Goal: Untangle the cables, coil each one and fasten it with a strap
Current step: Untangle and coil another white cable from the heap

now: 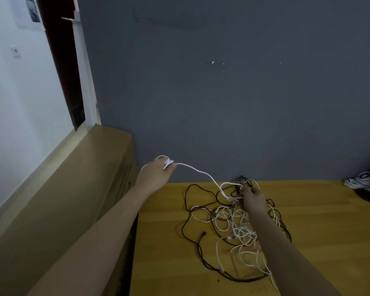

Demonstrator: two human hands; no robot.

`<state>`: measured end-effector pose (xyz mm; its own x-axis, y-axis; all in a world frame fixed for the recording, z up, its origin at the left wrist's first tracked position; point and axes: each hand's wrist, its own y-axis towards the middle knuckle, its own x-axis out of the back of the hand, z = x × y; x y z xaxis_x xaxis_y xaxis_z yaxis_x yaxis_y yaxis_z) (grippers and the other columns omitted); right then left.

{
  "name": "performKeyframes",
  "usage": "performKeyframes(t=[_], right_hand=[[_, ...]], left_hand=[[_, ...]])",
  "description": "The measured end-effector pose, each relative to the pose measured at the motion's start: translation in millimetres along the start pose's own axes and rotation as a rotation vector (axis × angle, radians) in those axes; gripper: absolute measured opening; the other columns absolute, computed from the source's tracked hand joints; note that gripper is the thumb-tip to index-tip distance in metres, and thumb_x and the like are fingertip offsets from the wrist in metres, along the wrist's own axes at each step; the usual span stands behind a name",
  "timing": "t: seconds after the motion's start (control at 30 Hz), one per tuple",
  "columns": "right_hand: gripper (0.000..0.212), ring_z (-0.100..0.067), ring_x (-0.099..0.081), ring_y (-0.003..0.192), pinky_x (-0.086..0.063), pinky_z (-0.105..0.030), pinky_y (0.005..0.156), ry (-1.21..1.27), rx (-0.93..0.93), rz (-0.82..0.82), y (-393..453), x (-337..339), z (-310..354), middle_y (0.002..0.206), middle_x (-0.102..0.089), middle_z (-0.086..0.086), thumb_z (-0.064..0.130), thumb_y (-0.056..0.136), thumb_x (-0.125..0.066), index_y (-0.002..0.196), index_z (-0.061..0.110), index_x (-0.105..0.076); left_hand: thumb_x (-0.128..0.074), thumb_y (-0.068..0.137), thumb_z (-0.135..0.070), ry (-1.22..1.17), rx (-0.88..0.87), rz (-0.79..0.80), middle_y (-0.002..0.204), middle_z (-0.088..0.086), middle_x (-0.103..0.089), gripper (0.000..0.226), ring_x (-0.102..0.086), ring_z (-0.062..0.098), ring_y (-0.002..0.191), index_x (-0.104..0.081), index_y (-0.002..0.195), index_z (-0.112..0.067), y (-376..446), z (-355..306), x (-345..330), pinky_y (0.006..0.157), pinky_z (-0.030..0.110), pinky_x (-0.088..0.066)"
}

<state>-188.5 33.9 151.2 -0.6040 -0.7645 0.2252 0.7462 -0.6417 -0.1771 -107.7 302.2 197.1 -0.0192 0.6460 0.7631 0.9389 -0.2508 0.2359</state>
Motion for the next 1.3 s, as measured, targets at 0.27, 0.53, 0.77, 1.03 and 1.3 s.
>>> performKeyframes(t=[0.27,0.53,0.77,1.03,1.3], right_hand=[[0.036,-0.023,-0.057,0.105,-0.048,-0.046,0.093,-0.155,0.209,-0.047,-19.9,-34.0,21.9,0.116,-0.06,-0.007,0.031,0.101,-0.042,0.127,0.007,-0.05],[0.021,-0.014,-0.066,0.075,-0.051,-0.029,0.076,-0.103,0.325,0.519,-66.9,-56.2,34.8,0.072,-0.063,-0.005,0.02,0.099,-0.049,0.1,0.007,-0.065],[0.019,-0.007,-0.057,0.062,-0.045,-0.019,0.056,-0.302,0.279,0.189,-45.6,-13.4,-28.9,0.076,-0.066,0.001,0.022,0.098,-0.052,0.086,0.02,-0.066],[0.02,-0.019,-0.059,0.066,-0.048,-0.03,0.057,0.164,0.308,-0.41,5.3,59.0,10.7,0.074,-0.059,-0.006,0.028,0.101,-0.045,0.092,0.02,-0.059],[0.022,-0.024,-0.051,0.057,-0.028,-0.023,0.045,-1.058,0.726,-0.04,114.4,146.5,-57.5,0.078,-0.05,-0.005,0.005,0.078,-0.069,0.098,0.014,-0.065]], left_hand=[[-0.039,0.099,-0.046,-0.038,-0.143,0.123,0.08,0.007,-0.06,0.041,-0.055,0.022,0.068,-0.055,0.086,-0.012,18.1,-18.4,7.4,0.056,0.032,-0.035],[-0.037,0.102,-0.042,-0.38,-0.169,0.266,0.068,0.0,-0.043,0.036,-0.042,0.009,0.054,-0.04,0.073,-0.02,24.9,-57.1,1.5,0.056,0.028,-0.032],[-0.04,0.103,-0.033,-0.734,-0.083,0.377,0.061,-0.003,-0.035,0.032,-0.029,0.004,0.041,-0.039,0.075,-0.016,38.2,-62.5,-3.5,0.043,0.015,-0.028],[-0.036,0.098,-0.045,-0.758,-0.058,0.905,0.047,-0.009,-0.027,0.043,-0.019,0.007,0.039,-0.038,0.065,-0.018,32.7,-102.0,-70.1,0.041,0.02,-0.015],[-0.039,0.093,-0.035,-1.333,0.047,0.8,0.049,-0.008,-0.036,0.028,-0.025,0.003,0.034,-0.039,0.073,-0.015,56.7,-228.2,-177.9,0.038,0.016,-0.02]])
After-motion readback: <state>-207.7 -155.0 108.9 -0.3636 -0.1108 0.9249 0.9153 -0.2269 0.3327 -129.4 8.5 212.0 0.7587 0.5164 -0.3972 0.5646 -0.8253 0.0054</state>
